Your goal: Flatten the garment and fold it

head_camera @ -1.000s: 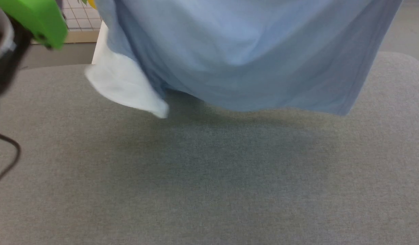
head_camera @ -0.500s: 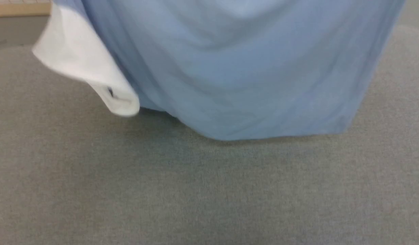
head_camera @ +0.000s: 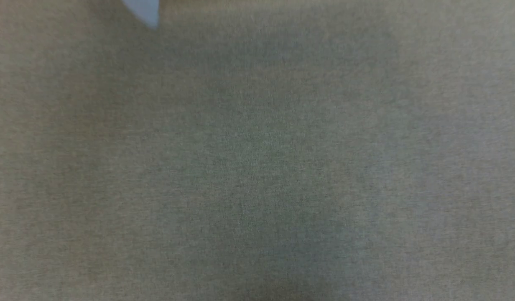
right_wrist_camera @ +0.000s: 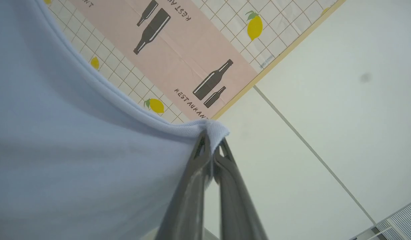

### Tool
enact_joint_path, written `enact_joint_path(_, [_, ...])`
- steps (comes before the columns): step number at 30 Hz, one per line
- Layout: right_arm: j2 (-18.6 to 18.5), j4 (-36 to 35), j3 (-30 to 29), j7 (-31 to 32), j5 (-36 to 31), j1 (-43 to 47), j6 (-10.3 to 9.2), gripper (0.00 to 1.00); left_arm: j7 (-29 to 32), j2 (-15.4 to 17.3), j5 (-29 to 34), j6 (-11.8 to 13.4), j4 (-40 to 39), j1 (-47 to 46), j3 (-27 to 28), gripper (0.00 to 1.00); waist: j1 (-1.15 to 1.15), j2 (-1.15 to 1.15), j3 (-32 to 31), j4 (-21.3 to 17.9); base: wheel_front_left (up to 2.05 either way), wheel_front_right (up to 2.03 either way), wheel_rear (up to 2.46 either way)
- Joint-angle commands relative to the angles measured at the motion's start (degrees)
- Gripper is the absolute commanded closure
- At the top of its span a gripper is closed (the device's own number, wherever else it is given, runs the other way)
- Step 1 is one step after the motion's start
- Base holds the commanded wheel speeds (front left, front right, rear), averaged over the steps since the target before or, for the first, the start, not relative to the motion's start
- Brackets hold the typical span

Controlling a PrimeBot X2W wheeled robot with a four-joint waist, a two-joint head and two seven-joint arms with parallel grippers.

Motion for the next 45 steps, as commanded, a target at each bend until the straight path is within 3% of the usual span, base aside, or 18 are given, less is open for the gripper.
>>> enact_joint_path(1, [0.49,1.60,0.36,-1.39,-0.71,-1.38,-0.11,1.00,-1.42,-0.53,0.54,0.08,1.22,-0.93,-0.41,1.00,-0.01,0.00,5.54,0.38,0.00,0.00,0.00])
enact_joint_path(7, [1.10,7.61,2.45,-8.16,-3.59,-3.22,-0.11,1.00,-8.92,-0.83,0.67,-1.59,4.18,0.46,-0.89,1.00,-0.01,0.00,9.19,1.39,0.00,0.00,0.00])
enact_joint_path(14, [0.66,11.86,5.92,-13.75,-2.40,0.32,-0.11,1.00,-16.70,0.29,-2.69,-6.34,5.13,6.62,-0.64,1.00,-0.01,0.00,10.81,2.42,0.00,0.00,0.00])
enact_joint_path(19, [-2.19,9.66,8.18,-17.36,1.16,4.63,-0.11,1.00,-19.02,2.32,-4.28,-9.33,1.61,13.42,-2.19,1.00,-0.01,0.00,9.87,3.48,0.00,0.00,0.00])
enact_joint_path(25, [-9.15,1.11,7.66,-18.83,5.95,15.40,-0.11,1.00,-18.10,6.19,-8.77,-10.68,-8.71,25.90,-3.71,1.00,-0.01,0.00,6.11,4.97,0.00,0.00,0.00])
enact_joint_path(30, [-14.53,-7.83,1.45,-17.40,9.26,30.37,-0.11,1.00,-17.04,10.85,-11.64,-7.51,-21.23,39.69,-4.31,1.00,-0.01,0.00,2.00,5.53,0.00,0.00,0.00])
enact_joint_path(33, [-15.21,-12.16,-3.51,-16.19,9.56,39.70,-0.11,1.00,-16.49,13.20,-13.10,-4.63,-27.32,47.80,-4.80,1.00,-0.01,0.00,-0.22,5.44,0.00,0.00,0.00])
enact_joint_path(39, [-11.69,-19.29,-14.85,-13.40,7.75,60.52,-0.11,1.00,-14.46,16.34,-14.08,1.26,-35.43,64.95,-9.79,1.00,-0.01,0.00,-5.33,5.21,0.00,0.00,0.00])
enact_joint_path(45, [-5.62,-25.40,-25.32,-9.70,4.11,80.90,-0.11,1.00,-10.38,15.94,-16.00,6.25,-37.48,78.92,-16.98,1.00,-0.01,0.00,-9.41,5.15,0.00,0.00,0.00])
